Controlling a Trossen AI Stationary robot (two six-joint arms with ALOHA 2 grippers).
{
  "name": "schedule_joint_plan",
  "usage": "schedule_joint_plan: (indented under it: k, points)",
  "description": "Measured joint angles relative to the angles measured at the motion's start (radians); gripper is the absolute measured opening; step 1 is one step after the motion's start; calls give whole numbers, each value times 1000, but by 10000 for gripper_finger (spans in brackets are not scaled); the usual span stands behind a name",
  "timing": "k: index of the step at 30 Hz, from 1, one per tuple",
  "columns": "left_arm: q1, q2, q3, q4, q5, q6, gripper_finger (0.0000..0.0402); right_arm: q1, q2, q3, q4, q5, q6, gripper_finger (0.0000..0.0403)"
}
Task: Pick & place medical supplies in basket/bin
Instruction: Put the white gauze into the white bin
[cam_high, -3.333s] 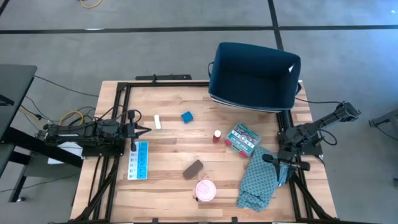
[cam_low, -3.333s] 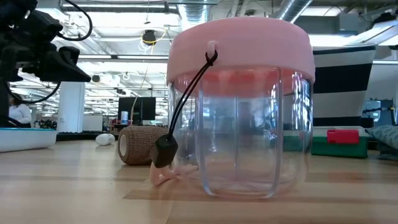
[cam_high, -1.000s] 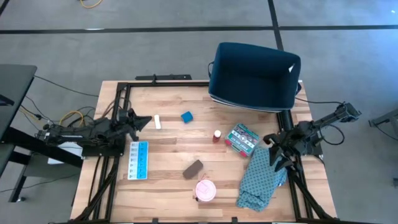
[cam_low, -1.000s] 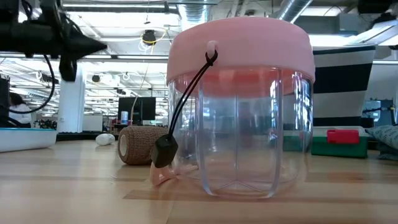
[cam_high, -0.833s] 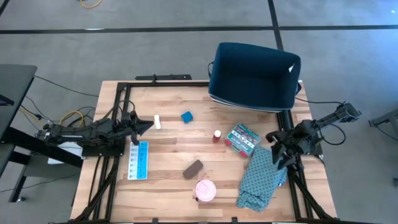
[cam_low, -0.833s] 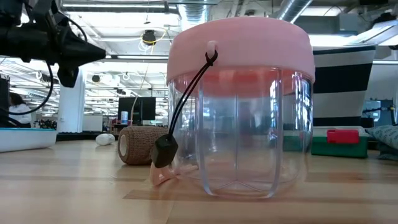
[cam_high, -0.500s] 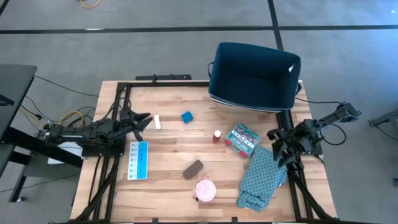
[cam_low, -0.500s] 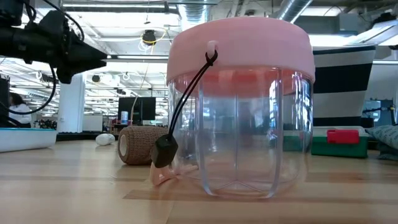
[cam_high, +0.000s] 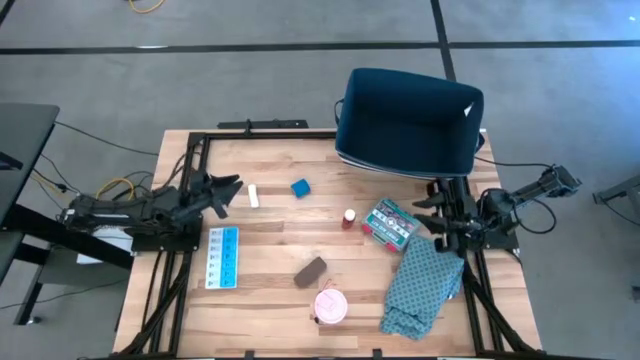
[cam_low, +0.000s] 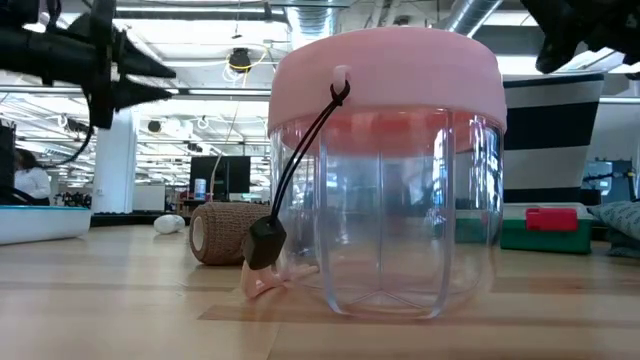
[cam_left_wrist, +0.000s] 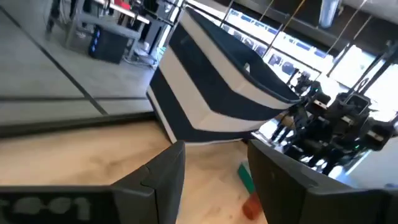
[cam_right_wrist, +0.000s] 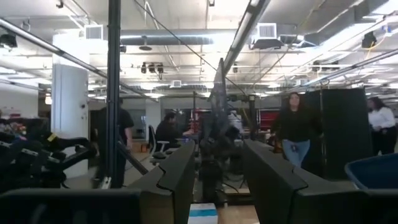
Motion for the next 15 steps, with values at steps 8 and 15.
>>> schedule_joint_plan:
  k: [8,15]
  points:
    - [0,220,283,-378,-73,-24,165,-68,14,0,4,0,85,127]
    - [17,470,391,-554,-122,-238,165,-202,197,64,9,2,349,127]
